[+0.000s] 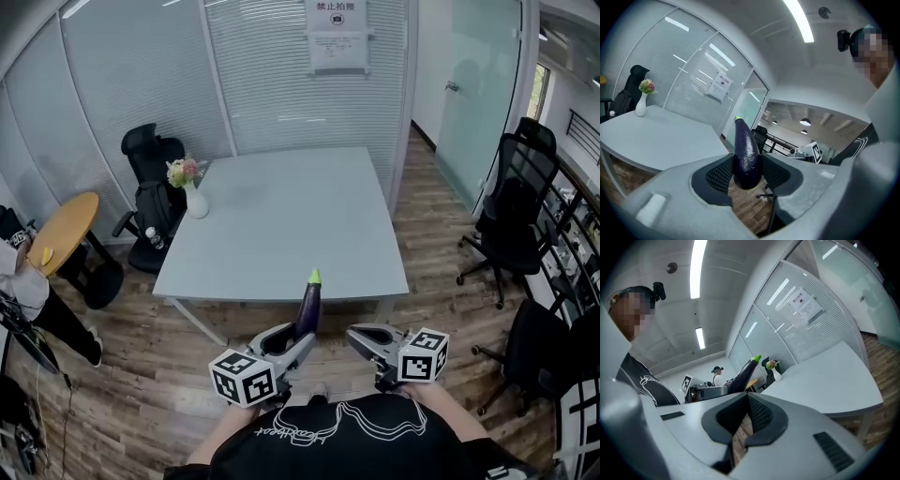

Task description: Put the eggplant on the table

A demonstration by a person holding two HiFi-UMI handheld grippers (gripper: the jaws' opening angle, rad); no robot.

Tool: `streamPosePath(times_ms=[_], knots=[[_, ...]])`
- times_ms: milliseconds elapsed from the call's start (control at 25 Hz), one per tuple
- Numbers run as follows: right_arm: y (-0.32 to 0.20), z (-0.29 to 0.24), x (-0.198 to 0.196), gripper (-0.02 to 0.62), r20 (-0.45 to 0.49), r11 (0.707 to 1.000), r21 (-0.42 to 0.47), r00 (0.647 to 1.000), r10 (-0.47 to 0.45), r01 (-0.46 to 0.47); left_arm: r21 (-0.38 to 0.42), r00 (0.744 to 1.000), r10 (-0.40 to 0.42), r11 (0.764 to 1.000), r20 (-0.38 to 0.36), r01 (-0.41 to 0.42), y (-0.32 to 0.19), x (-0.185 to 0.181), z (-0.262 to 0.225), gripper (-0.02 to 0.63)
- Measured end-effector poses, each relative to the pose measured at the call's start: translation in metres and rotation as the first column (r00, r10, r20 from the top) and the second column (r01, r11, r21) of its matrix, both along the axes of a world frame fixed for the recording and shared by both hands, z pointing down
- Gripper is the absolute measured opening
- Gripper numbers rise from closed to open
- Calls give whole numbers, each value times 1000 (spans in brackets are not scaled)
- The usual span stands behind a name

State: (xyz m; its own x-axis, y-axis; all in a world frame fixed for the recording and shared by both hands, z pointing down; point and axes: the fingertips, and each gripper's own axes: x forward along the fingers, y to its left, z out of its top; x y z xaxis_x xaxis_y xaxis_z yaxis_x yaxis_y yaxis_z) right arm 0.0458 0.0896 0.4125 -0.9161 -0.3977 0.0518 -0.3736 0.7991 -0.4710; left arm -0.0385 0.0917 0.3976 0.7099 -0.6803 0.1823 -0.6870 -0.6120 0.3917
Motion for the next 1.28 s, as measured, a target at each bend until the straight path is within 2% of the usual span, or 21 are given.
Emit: streamPosePath(times_ms=[720, 1000, 1280], knots=[[-178, 6, -54, 9, -20, 997, -50, 998, 62, -63, -48, 999, 41, 998, -10, -42, -183, -59, 11, 199], [-216, 9, -72, 9, -31, 996, -39, 996, 83, -84, -52, 999, 48, 998, -2, -48, -220, -80, 20, 199], [-230, 20, -74, 9, -44, 994, -61, 995, 87, -90, -74, 1000, 29, 997, -4, -29, -238, -89, 34, 199]])
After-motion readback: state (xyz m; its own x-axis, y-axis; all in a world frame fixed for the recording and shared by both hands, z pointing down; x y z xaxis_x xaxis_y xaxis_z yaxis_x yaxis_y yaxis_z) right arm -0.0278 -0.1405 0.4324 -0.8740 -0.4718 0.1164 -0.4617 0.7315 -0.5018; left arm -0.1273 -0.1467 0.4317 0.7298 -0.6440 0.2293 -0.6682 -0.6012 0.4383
